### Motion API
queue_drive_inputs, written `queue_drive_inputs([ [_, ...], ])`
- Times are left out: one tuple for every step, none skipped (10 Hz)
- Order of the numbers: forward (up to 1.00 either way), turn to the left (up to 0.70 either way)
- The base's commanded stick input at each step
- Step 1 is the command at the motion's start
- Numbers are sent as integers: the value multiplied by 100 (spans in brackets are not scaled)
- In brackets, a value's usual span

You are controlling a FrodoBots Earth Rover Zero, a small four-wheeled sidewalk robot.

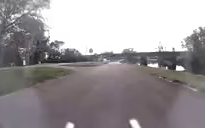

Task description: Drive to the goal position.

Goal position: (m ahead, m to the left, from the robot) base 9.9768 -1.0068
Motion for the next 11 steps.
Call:
queue_drive_inputs([
  [70,0],
  [70,0],
  [70,0],
  [70,0],
  [70,0],
  [70,0],
  [70,-7],
  [70,-35],
  [70,-35],
  [70,-35],
  [70,-35],
])
